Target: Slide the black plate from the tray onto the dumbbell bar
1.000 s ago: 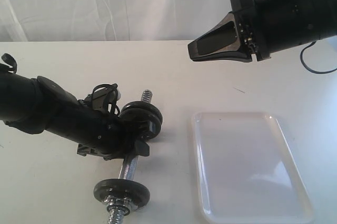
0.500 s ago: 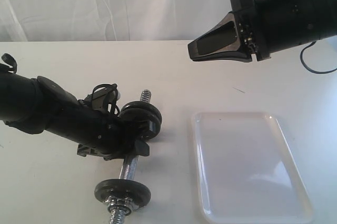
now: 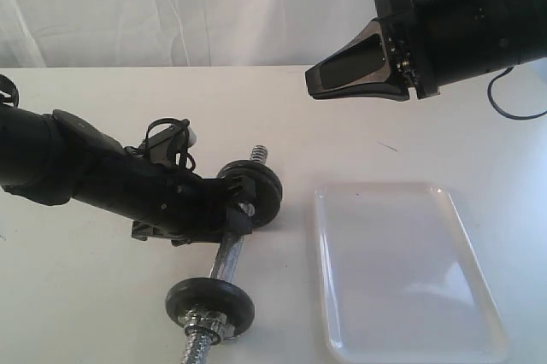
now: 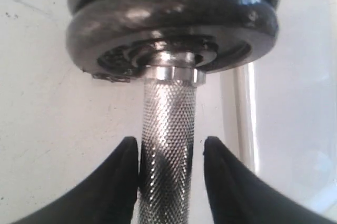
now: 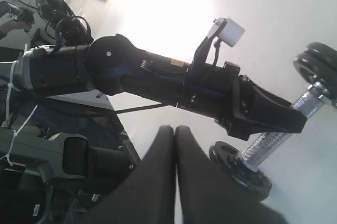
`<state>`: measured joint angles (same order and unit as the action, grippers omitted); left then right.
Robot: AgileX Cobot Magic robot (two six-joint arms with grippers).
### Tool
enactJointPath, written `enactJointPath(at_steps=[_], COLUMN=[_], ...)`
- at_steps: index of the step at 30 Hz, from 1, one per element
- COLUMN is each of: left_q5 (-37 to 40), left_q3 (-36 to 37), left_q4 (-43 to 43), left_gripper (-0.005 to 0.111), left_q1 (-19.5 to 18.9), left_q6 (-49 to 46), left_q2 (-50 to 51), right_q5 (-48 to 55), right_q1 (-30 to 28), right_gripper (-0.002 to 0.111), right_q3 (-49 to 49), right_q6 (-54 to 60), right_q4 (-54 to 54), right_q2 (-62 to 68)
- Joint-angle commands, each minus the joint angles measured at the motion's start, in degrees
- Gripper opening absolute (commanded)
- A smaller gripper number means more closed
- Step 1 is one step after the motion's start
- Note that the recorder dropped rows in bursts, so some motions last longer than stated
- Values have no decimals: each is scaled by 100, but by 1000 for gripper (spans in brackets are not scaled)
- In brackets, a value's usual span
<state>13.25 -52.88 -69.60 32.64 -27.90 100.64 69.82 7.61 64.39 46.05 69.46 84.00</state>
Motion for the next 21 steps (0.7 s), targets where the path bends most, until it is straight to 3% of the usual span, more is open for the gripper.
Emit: enactJointPath(at_steps=[1, 21], left_q5=[185, 135], left_q3=[-46, -46], left_q4=[-168, -39], left_gripper=[46, 46], left_q1=[9, 9], left_q6=[-33, -33], left_q2=[-107, -107], right_q5=[14, 14], right_q1=[-32, -32], right_gripper=[0, 0], right_q3=[15, 15], right_q6=[7, 7], right_q4=[57, 57], right_q2=[-60, -60])
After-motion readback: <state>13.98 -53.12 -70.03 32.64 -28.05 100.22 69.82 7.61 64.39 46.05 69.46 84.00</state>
